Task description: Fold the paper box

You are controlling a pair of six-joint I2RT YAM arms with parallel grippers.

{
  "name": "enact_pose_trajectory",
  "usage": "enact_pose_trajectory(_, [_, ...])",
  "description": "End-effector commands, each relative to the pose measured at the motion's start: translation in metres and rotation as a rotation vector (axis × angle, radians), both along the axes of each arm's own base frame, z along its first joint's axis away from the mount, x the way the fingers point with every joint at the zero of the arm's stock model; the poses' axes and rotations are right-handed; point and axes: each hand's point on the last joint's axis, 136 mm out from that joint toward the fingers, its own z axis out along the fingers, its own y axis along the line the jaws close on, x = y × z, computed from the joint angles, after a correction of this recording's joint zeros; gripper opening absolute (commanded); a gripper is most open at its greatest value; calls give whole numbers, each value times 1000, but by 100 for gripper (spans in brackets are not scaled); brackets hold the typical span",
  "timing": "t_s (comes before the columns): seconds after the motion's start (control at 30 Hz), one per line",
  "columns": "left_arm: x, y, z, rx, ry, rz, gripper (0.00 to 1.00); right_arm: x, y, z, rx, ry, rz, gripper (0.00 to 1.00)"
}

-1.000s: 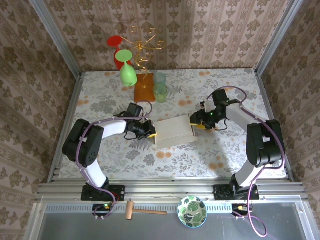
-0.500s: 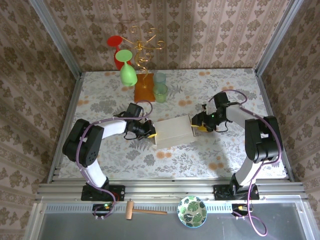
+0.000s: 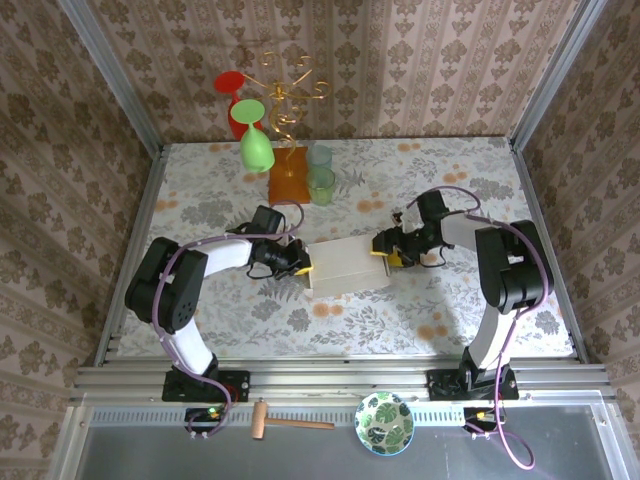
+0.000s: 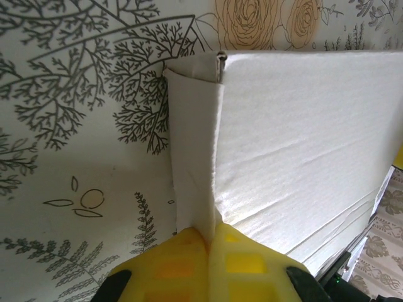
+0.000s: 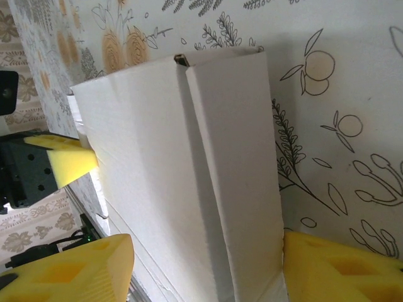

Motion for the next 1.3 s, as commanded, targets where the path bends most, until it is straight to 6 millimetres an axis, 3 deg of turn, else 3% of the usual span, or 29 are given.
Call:
enact_pose_trajectory(0.0, [-20,21,-39,118,99,19,0,-11,27,8,105,11,66,63])
enact_pose_trajectory(0.1, [-20,22,-40,120,101,24,0,-16,24,6,67,8,68,63])
enact_pose_trajectory(0.2, [-21,25,-41,127,102,28,0,-17,0,-3,-85,1,19,63])
enact_pose_trajectory(0.33, [-22,27,-42,134,106,28,0,-13,-19,3,-114,-46,-61,65])
enact_pose_trajectory(0.57, [-23,30,-45,131,110,25,0,-13,11,16,103,-24,8,67])
enact_pose_trajectory(0.77, [-19,28,-44,130,104,27,0,-17,26,2,135,10,46,68])
enact_pose_trajectory(1.17, [-13,26,-40,119,77,34,0,-13,60,12,234,-3,103,60])
enact_pose_trajectory(1.27, [-5,23,-29,105,49,46,10,-12,61,14,239,-4,94,55])
